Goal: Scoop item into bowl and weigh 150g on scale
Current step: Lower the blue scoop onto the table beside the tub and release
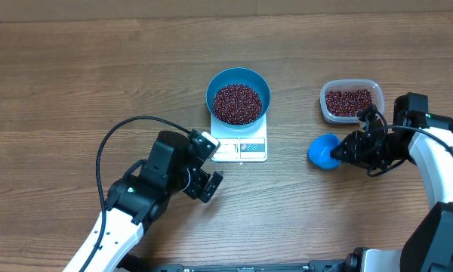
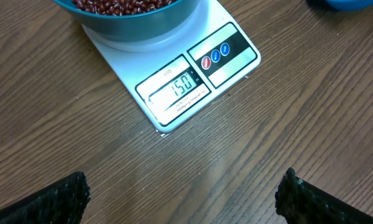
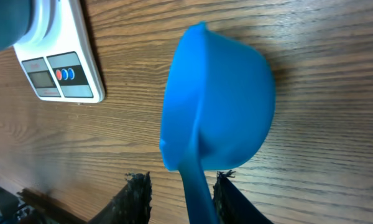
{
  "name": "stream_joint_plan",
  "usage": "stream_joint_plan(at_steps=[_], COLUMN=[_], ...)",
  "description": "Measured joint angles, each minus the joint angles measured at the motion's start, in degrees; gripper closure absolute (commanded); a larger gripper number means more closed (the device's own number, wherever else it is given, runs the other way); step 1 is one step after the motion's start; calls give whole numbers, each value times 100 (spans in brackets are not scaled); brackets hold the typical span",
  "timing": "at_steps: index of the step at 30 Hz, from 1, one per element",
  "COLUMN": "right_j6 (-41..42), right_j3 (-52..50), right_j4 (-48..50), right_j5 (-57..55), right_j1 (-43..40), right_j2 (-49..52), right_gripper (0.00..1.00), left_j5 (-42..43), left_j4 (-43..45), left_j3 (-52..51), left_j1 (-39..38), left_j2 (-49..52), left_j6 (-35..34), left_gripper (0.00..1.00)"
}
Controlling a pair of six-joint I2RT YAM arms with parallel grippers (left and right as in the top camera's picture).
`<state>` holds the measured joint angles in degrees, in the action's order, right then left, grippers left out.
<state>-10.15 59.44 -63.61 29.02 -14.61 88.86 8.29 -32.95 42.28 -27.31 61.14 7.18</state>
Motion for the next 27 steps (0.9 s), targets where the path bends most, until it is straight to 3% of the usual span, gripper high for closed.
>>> stream_joint_plan(at_steps=[10,13,19,22,27], right_j6=[599,918,1464,1620,1891], right_j3=[0,0,0,0,0], right_j4=[48,105,243,269,289], right_j5=[-708,-1113,-1891,-2090,-2437], right_j1=[-2,-2,-2,-2,-2], right_j2=[0,0,0,0,0], right_gripper=[41,28,20,7,0], left_j5=[0,0,2,0,0], left_j4=[0,0,0,0,0], left_j3=[0,0,0,0,0], left_j1=[0,0,0,0,0], left_j2=[0,0,0,0,0], left_j6=[0,0,0,0,0], left_gripper=[0,0,0,0,0])
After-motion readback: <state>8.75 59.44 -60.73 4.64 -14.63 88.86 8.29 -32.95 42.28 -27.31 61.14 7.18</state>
